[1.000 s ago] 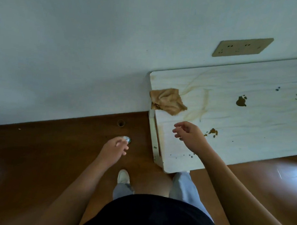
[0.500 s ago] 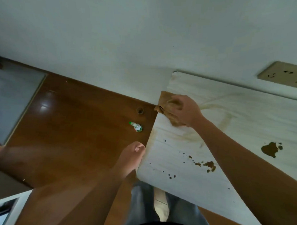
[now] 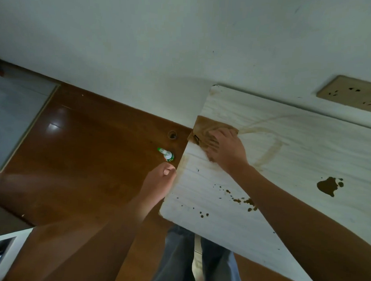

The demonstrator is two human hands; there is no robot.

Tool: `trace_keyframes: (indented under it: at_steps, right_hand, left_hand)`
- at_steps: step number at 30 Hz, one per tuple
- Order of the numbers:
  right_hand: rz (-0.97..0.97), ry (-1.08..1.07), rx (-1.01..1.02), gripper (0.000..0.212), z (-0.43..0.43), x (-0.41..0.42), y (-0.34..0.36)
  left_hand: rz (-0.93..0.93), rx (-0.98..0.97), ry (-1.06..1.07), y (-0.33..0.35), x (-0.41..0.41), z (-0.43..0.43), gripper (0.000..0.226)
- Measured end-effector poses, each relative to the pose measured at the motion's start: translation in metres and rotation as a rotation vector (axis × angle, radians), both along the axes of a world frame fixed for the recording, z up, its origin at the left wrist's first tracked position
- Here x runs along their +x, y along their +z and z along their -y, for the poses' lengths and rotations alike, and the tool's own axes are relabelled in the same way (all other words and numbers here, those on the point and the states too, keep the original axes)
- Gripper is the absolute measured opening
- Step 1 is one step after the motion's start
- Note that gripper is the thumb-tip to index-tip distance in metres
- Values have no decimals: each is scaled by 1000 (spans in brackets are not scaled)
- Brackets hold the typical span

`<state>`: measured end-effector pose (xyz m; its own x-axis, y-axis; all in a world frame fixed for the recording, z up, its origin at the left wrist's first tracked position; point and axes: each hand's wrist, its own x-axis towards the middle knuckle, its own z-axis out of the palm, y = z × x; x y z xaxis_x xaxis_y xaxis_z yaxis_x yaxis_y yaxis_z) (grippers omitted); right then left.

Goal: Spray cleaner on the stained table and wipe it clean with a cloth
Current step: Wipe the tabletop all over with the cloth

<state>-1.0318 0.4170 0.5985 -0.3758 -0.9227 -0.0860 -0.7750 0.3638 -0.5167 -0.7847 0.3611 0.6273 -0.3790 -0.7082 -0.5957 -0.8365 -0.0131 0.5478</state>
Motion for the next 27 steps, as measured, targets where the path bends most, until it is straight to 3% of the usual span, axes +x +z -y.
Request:
trace_keyframes:
  at_steps: [7,15,18,23,27]
  right_hand:
    - [107,-186,19,39,18,-42,2]
    - [300,8,282,30,76,-65,10]
    - [156,157,360,27,77,-56,12]
    - [112,145,277,14,67,-58,11]
    - [172,56,198,19,61,-63,20]
  left_hand:
    - [26,-4,14,-19,-9,25,33]
    - [15,72,-1,-27,-28,41,40]
    - [16,100,-8,-29,-29,40,37]
    - [29,153,-4,-29,-32,45,34]
    - [60,139,-77,-29,-37,56,33]
